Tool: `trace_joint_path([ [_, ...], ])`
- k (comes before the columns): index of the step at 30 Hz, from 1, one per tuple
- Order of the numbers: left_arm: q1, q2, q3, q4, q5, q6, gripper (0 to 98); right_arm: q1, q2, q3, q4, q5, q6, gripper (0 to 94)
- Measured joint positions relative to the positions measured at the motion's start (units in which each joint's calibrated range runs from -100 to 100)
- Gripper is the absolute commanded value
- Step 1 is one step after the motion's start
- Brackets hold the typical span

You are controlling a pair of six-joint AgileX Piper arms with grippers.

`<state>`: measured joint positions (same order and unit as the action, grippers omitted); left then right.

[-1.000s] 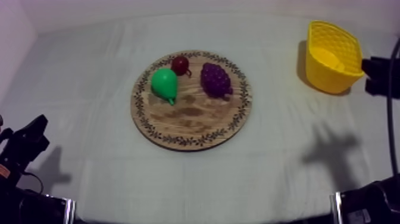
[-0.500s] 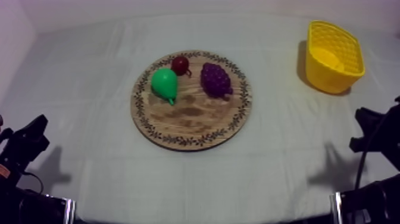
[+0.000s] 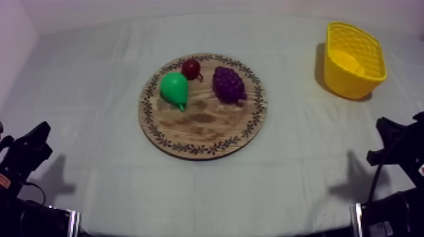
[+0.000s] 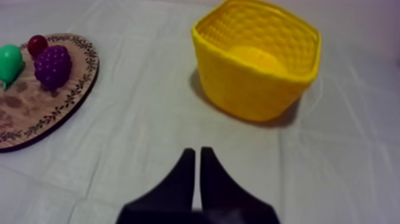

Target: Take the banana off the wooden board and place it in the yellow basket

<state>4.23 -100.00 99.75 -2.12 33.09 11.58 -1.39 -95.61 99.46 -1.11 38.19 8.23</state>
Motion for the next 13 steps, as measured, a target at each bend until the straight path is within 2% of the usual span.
trace_joint_path([
  [6, 0.0, 0.0, 0.0, 0.0, 0.0, 0.0, 0.1, 0.0, 0.0, 0.2, 0.2, -0.4, 4.2, 0.6],
  [13, 0.0, 0.0, 0.0, 0.0, 0.0, 0.0, 0.1, 0.0, 0.0, 0.2, 0.2, -0.6, 4.3, 0.6],
])
